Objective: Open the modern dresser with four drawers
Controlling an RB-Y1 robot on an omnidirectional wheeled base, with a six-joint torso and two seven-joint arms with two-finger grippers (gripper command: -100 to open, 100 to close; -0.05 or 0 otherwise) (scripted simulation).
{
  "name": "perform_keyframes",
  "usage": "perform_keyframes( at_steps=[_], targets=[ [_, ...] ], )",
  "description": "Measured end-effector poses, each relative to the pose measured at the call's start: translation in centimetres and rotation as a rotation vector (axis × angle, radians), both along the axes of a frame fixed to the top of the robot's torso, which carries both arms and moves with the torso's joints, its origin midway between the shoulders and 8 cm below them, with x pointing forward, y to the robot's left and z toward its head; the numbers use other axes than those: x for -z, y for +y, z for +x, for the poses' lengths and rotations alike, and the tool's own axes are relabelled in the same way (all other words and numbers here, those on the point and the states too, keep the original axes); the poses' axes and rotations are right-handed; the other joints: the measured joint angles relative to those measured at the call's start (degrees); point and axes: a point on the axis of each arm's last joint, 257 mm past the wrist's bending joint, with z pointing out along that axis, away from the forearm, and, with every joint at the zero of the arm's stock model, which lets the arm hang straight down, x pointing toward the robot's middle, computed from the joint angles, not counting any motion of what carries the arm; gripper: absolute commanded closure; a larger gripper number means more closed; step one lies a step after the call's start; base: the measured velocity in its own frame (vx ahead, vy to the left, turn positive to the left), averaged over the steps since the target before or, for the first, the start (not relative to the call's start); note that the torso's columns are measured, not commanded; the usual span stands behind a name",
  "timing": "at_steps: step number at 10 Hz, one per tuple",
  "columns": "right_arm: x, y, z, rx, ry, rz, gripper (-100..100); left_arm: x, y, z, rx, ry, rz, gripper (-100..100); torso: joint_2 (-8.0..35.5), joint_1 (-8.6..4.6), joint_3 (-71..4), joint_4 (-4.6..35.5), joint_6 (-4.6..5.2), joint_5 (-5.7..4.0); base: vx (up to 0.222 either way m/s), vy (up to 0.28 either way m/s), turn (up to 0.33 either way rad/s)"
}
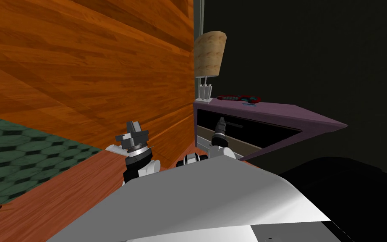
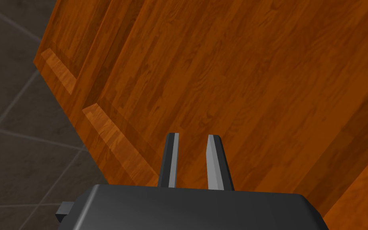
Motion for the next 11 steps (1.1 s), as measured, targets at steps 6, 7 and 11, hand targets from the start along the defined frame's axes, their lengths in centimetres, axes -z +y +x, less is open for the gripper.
perform_keyframes(
  at_steps=[6, 7, 11],
  targets=[
    [0.04, -0.09, -0.77, 0.068, -0.021, 0.189, -100, 0.00, 0.00, 0.00, 0.000, 0.000, 0.000, 0, 0.0, 0.02, 0.0, 0.0, 0.00, 0.01, 0.018, -0.010, 0.014],
    [0.04, -0.09, -0.83, 0.078, -0.026, 0.213, -100, 0.00, 0.00, 0.00, 0.000, 0.000, 0.000, 0, 0.0, 0.02, 0.0, 0.0, 0.00, 0.00, 0.000, 0.000, 0.000],
    [-0.14, -0.23, -0.97, 0.081, -0.027, 0.215, 100, 0.00, 0.00, 0.00, 0.000, 0.000, 0.000, 0, 0.1, 0.09, 0.1, 0.0, 0.00, 0.03, 0.015, -0.007, 0.013]
  ],
)
